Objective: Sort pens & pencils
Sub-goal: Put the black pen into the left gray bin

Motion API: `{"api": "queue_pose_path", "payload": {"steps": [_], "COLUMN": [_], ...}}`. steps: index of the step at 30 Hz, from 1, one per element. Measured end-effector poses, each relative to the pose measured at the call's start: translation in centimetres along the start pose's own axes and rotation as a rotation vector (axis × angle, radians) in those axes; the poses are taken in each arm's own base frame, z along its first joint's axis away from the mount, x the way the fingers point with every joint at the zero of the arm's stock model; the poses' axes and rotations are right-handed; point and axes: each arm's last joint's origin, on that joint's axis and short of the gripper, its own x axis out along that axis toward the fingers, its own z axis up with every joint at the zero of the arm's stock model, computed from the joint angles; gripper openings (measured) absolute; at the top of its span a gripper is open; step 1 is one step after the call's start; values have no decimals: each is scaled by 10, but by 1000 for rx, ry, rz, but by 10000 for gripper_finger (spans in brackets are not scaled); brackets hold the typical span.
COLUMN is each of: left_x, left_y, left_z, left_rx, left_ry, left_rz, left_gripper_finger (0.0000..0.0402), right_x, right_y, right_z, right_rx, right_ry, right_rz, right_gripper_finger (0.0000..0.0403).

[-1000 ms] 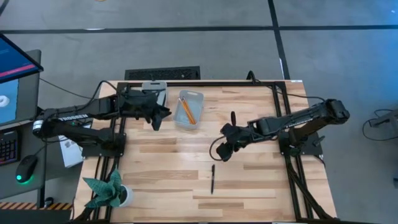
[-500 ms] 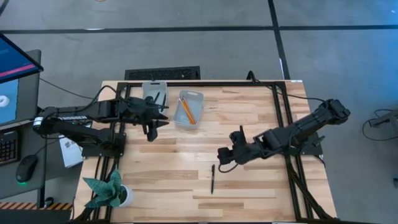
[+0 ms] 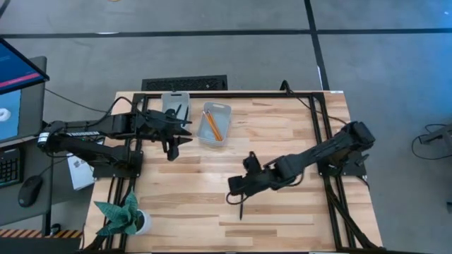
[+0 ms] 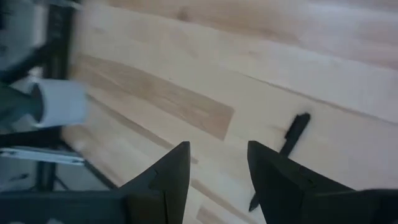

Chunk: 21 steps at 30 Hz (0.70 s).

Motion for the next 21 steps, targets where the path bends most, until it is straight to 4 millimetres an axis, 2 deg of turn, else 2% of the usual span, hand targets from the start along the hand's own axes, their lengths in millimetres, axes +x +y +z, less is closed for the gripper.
{"api": "queue_pose_path", "payload": {"steps": [4, 9, 12, 17, 21], "left_x": [0, 5, 9, 14, 18], "left_y": [0, 0, 0, 0, 0], "left_z": [-2, -9, -15, -22, -28], "left_rx": [0, 1, -6, -11, -20], "left_ry": [15, 41, 60, 75, 91], "left_rz": [-1, -7, -5, -6, -5], "left_gripper_finger": [94, 94, 94, 94, 94], "right_x": [19, 39, 51, 62, 58], "right_y": [8, 21, 23, 17, 13], "right_z": [-7, -21, -29, -42, -50], "right_rx": [31, 76, 108, 174, 212], "right_ry": [47, 95, 98, 111, 115], "right_rz": [-134, -183, -213, -279, -317], "right_gripper_finger": [182, 182, 182, 182, 182]}}
